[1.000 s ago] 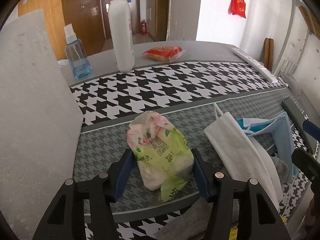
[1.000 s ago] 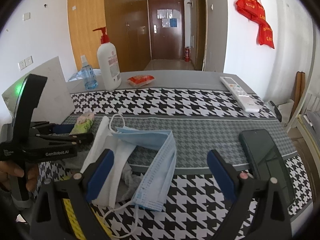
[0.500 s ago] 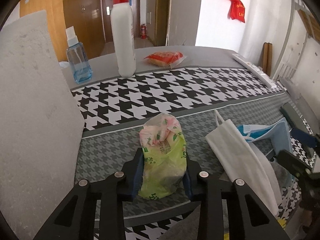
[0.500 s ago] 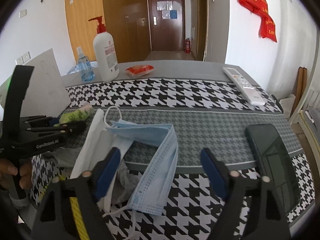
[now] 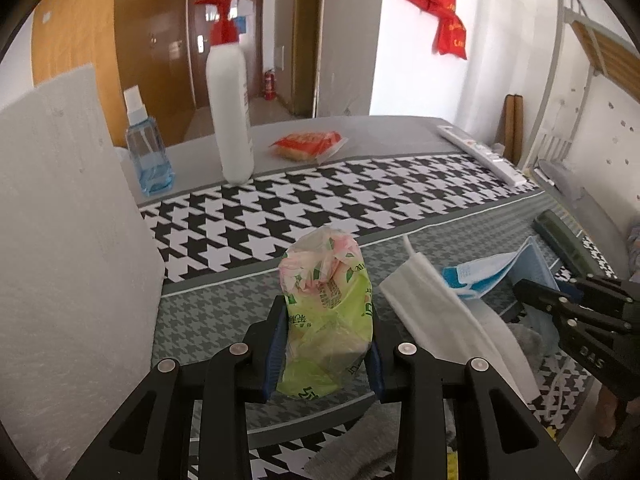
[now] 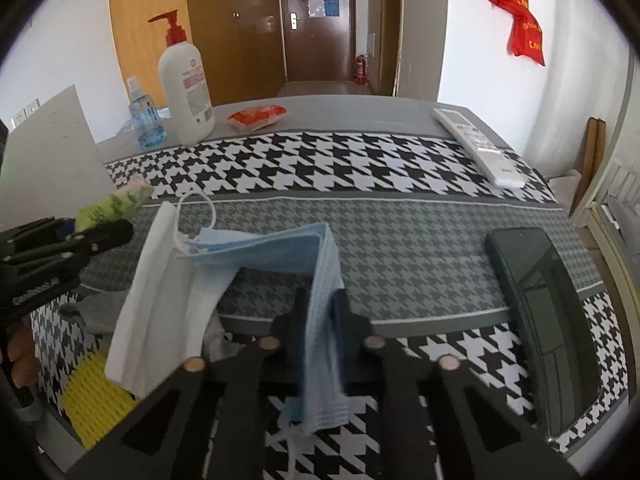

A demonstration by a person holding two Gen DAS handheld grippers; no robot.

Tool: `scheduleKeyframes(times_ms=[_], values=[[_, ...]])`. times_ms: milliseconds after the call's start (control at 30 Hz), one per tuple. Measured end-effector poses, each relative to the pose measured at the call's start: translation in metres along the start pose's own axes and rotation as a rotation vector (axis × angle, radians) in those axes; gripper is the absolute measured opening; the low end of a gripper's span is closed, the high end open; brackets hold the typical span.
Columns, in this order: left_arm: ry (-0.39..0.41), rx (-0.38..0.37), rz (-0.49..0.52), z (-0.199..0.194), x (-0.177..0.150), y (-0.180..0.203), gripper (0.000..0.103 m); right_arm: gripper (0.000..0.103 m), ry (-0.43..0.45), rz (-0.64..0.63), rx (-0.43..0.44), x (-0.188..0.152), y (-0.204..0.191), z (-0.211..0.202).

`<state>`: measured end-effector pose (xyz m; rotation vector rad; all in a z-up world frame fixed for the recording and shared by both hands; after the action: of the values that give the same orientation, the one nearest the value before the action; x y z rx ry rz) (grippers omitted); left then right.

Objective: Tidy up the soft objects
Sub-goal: 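Lift and carry the bag with the left tool while the right tool carries the mask toward the foam box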

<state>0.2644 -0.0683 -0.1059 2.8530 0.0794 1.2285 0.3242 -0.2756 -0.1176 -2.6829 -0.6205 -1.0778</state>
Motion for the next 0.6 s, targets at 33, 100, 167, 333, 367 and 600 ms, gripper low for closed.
scheduleKeyframes(times_ms=[33,100,167,333,367,600], values=[[0.007,-0.005,0.005,-0.003,0.0,0.001,0.036,0.008,0.0,0.006,-0.002,0.0,0.001,-0.001],[0.02,-0.009,0.012,-0.009,0.0,0.002,0.036,0.008,0.013,0.018,-0.005,0.001,0.003,-0.005],[0.033,-0.01,0.018,-0.013,0.001,0.003,0.036,0.007,0.032,0.023,-0.003,0.001,0.003,-0.012],[0.077,-0.005,0.04,-0.032,0.004,0.007,0.036,0.007,0.09,0.035,-0.007,0.007,0.001,-0.034],[0.084,-0.007,0.044,-0.036,0.005,0.007,0.036,0.007,0.1,0.035,-0.008,0.008,0.0,-0.037],[0.145,-0.016,0.062,-0.069,0.007,0.008,0.036,0.007,0.179,0.046,-0.009,0.012,-0.005,-0.068]])
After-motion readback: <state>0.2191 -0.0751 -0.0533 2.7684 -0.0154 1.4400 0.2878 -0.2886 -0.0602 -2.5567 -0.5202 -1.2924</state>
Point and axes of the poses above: each gripper's, at about its wrist camera, not at the fingertips, and z roughly the way its jaws point, y to its right, x to its top, the point moved 1 cm from there along z, roughly the way its jaws point, and after that the axes turned 2 degrees about y, right-handed, at the moved point
